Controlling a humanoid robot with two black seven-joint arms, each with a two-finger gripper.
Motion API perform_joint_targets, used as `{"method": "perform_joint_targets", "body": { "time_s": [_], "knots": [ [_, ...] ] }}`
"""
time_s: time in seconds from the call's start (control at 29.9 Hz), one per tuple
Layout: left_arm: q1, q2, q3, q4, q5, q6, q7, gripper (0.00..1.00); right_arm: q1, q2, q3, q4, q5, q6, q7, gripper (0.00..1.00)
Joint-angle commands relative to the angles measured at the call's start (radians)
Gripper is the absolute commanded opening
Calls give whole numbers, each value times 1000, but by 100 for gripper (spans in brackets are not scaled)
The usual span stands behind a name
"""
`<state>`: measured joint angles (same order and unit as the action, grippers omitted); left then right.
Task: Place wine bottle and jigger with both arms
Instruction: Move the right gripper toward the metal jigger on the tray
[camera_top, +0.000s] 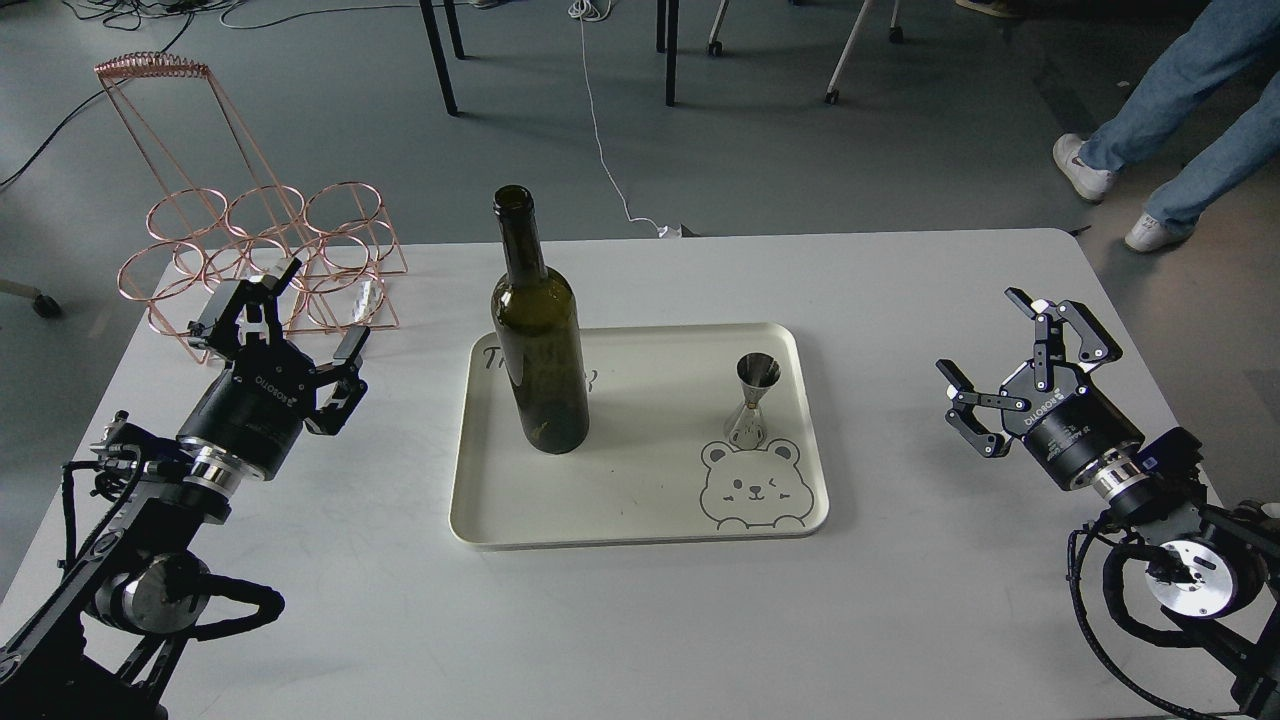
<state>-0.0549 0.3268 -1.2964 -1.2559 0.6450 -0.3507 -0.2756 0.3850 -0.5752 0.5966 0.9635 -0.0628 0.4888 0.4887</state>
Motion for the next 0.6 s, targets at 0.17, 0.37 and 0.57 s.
{"method": "perform_joint_targets", "body": {
  "time_s": [0.17, 0.37, 0.57],
  "knots": [
    [10, 8, 2, -10, 7, -17, -10, 98, 6, -8, -8, 1, -23, 0, 0, 99],
    [7, 9, 2, -10, 5, -34, -10, 98, 46, -80, 5, 17, -217, 0, 0, 99],
    [3, 9, 2, -11, 7, -34, -8, 98, 61, -163, 95, 142, -661, 0, 0, 100]
  ]
}}
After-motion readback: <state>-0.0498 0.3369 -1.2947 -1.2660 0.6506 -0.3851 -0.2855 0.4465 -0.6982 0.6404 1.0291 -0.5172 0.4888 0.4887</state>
